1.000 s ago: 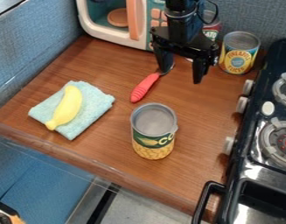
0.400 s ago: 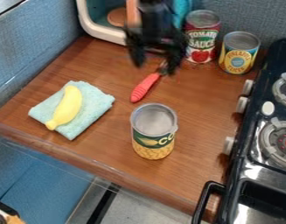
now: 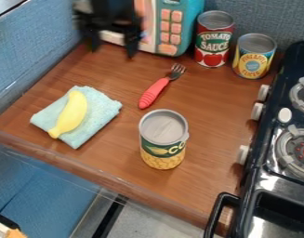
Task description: Move the yellow banana to the right side of the fork
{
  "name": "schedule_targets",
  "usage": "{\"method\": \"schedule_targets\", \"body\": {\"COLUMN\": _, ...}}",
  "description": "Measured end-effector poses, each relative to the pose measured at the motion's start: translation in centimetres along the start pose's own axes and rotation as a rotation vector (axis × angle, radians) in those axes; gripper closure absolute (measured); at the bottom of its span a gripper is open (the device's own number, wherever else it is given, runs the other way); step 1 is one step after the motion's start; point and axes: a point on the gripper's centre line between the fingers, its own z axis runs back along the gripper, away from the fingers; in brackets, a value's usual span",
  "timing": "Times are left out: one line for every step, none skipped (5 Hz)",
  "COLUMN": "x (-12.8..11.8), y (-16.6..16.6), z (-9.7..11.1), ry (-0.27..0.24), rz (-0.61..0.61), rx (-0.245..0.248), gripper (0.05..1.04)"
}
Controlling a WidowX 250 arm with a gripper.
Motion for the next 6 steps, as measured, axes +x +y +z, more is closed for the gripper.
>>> {"method": "schedule_targets", "body": {"x": -1.9, "y": 2.0, "z": -1.1, "ry": 0.027, "rz": 0.017, "rx": 0.010, "gripper": 0.084}}
{"method": "schedule_targets", "body": {"x": -3.5, "y": 4.1, "z": -2.6, "ry": 0.039, "rz": 0.065, "rx": 0.027, "gripper": 0.084}}
{"method": "schedule_targets", "body": {"x": -4.9, "y": 5.5, "z": -5.0, "ry": 0.088, "rz": 0.107, "rx": 0.043, "gripper": 0.084}}
{"method": "schedule_targets", "body": {"x": -5.9, "y": 6.1, "z": -7.5, "ry": 0.141, "rz": 0.154, "rx": 0.043, "gripper": 0.084}}
{"method": "schedule_targets", "body": {"x": -6.2, "y": 6.1, "z": -8.5, "ry": 0.149, "rz": 0.190, "rx": 0.042, "gripper": 0.084}}
{"method": "schedule_targets", "body": {"x": -6.1, "y": 6.0, "z": -8.6, "ry": 0.146, "rz": 0.198, "rx": 0.052, "gripper": 0.141}}
